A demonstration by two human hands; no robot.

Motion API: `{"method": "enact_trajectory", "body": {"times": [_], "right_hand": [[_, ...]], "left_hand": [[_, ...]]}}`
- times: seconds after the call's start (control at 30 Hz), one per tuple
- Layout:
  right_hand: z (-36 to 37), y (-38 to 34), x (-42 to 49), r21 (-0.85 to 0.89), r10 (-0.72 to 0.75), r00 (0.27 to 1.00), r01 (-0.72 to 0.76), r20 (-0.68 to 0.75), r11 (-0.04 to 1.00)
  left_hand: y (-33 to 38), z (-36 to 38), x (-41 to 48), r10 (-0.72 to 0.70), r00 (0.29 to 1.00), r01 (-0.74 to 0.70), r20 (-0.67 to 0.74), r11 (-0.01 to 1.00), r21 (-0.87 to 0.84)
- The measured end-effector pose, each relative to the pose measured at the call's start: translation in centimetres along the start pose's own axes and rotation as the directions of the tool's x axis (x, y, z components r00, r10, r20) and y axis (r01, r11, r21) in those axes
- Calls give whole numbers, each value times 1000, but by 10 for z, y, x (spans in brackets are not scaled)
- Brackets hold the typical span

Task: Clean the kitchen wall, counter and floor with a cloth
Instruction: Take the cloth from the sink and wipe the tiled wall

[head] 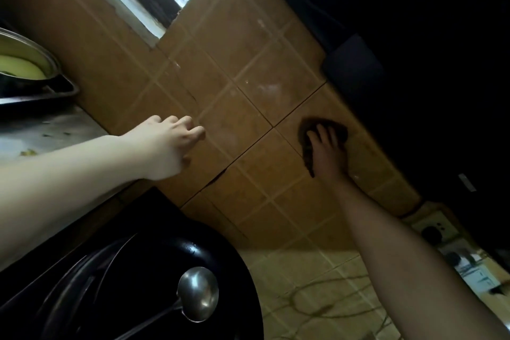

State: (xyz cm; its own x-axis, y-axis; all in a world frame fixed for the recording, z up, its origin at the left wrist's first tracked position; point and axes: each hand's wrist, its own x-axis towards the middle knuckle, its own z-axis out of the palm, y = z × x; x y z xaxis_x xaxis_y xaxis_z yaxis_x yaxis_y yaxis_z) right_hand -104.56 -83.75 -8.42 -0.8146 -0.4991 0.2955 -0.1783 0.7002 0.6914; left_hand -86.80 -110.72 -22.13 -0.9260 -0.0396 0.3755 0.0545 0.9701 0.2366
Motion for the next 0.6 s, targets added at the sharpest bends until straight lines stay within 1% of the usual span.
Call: {"method": "enact_trajectory", "body": {"times": [0.07, 0.13, 0.23, 0.33, 0.4, 0.47, 0.53, 0.6], "right_hand": [[-11, -16, 16, 46, -33, 999, 35, -36, 998], [-13, -27, 22, 78, -20, 998, 25, -65, 997], [-3, -35, 18, 96, -22, 998, 27, -60, 995], [18, -44, 9, 46, -148, 988, 150, -46, 988], [35, -55, -2, 18, -241, 970, 241, -10, 970], [55, -67, -11, -2, -324, 946, 324, 4, 946], [79, -77, -25, -22, -393, 917, 395, 65, 919], [103, -85, -35, -53, -463, 882, 469, 93, 882]], "left_hand": [[-4, -4, 1, -7, 1000, 7, 1, 1000, 3], [-6, -7, 1, -22, 1000, 22, -1, 1000, 3], [2, -5, -2, -33, 999, 33, 17, 999, 6], [9, 1, -5, -34, 999, 34, 12, 999, 17], [15, 7, -10, -55, 998, 55, -1, 998, 17], [17, 12, -16, -59, 998, 61, -25, 996, 70], [22, 21, -25, -70, 997, 71, -21, 994, 78], [24, 28, -33, -79, 996, 82, -29, 990, 113]]}}
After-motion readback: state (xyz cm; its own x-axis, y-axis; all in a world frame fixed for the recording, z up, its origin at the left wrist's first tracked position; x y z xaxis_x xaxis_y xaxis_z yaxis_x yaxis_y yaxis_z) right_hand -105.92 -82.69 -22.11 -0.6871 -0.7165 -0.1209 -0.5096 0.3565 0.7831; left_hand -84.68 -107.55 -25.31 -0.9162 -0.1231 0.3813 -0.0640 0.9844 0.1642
